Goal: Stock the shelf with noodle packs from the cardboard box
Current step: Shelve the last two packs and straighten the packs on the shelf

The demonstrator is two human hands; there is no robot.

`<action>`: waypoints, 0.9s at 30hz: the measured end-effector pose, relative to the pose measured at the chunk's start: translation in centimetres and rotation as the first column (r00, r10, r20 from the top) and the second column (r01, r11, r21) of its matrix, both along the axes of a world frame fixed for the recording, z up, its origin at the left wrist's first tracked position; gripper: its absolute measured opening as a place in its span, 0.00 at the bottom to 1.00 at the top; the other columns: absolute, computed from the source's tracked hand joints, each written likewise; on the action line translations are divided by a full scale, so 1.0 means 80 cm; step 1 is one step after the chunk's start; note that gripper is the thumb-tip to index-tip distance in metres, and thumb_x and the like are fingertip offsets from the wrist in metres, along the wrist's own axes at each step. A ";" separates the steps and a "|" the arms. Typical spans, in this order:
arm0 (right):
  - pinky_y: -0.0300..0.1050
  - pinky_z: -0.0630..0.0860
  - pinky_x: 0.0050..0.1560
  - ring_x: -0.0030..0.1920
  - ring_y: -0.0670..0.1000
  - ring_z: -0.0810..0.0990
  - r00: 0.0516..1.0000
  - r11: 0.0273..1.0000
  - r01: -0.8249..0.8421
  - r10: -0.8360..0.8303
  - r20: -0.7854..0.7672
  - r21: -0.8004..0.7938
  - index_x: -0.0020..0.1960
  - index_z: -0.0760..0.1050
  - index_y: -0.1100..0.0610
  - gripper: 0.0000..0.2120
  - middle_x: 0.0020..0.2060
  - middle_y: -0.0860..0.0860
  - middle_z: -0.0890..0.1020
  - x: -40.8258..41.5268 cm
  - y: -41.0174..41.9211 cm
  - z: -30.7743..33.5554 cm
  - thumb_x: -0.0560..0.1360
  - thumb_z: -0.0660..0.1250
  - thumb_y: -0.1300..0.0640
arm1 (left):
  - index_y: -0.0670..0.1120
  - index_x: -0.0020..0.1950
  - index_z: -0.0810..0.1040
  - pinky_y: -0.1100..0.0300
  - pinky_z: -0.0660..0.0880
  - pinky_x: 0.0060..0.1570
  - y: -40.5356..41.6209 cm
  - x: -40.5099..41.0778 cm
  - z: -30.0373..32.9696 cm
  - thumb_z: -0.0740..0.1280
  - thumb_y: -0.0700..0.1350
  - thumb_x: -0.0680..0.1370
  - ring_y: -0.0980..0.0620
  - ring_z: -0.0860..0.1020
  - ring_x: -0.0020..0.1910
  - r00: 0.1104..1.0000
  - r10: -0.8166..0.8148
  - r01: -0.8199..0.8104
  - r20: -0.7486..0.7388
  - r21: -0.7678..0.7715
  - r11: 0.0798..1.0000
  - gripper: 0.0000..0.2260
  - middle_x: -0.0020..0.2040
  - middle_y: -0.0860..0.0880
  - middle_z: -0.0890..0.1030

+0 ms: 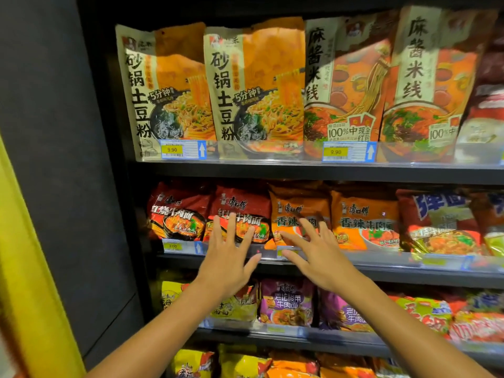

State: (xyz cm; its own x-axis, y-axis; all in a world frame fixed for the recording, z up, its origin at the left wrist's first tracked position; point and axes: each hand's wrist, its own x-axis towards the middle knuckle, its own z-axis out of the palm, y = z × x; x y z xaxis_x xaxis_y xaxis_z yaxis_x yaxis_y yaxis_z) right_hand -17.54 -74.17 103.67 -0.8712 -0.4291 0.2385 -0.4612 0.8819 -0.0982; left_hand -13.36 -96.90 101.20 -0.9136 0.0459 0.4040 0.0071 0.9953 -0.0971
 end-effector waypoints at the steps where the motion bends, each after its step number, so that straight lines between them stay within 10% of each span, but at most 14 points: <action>1: 0.61 0.44 0.77 0.79 0.64 0.41 1.000 1.000 0.005 -0.005 -0.001 0.004 0.78 0.53 0.35 0.29 0.81 0.48 0.44 -0.002 -0.001 0.000 0.79 0.45 0.32 | 0.58 0.80 0.39 0.37 0.45 0.76 0.004 -0.001 0.001 0.35 0.68 0.76 0.32 0.30 0.75 1.000 0.007 -0.008 0.013 0.013 1.000 0.33 0.79 0.41 0.34; 8: 0.61 0.56 0.75 0.78 0.63 0.51 0.984 0.999 0.006 -0.012 -0.177 -0.031 0.76 0.63 0.40 0.36 0.79 0.53 0.56 0.009 -0.025 0.008 0.74 0.39 0.29 | 0.56 0.78 0.60 0.43 0.62 0.73 -0.040 0.025 0.021 0.50 0.63 0.82 0.43 0.49 0.78 0.987 -0.102 0.118 -0.128 0.126 0.985 0.26 0.80 0.49 0.49; 12: 0.56 0.67 0.72 0.73 0.57 0.62 0.901 0.956 -0.274 0.217 -0.377 -0.105 0.70 0.74 0.48 0.26 0.73 0.52 0.67 0.019 -0.065 0.008 0.79 0.55 0.37 | 0.51 0.75 0.68 0.42 0.67 0.69 -0.102 0.032 0.024 0.50 0.64 0.80 0.41 0.59 0.74 0.973 0.035 -0.016 -0.230 0.084 0.996 0.28 0.77 0.44 0.60; 21: 0.50 0.74 0.63 0.68 0.54 0.62 0.932 0.959 -0.284 0.273 -0.239 -0.012 0.71 0.70 0.43 0.27 0.68 0.46 0.66 0.022 -0.135 -0.002 0.79 0.50 0.33 | 0.46 0.67 0.69 0.57 0.77 0.38 -0.132 0.027 0.022 0.51 0.66 0.79 0.46 0.69 0.57 0.953 0.213 -0.200 -0.218 0.078 0.977 0.28 0.60 0.46 0.70; 27: 0.48 0.71 0.62 0.63 0.55 0.66 0.941 0.962 -0.272 0.267 -0.210 0.006 0.75 0.66 0.44 0.28 0.66 0.47 0.69 0.017 -0.140 -0.004 0.80 0.50 0.34 | 0.46 0.69 0.68 0.59 0.74 0.37 -0.143 0.022 0.023 0.47 0.66 0.79 0.49 0.70 0.60 0.983 0.121 -0.118 -0.136 0.033 0.992 0.31 0.61 0.50 0.71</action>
State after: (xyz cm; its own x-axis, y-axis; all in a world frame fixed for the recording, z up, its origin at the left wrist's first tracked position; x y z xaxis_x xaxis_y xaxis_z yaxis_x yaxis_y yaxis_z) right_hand -16.22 -85.33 103.32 -0.6541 -0.6334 0.4135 -0.6936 0.7204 0.0062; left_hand -11.60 -108.33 103.05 -0.8475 -0.0717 0.5259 -0.1237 0.9902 -0.0643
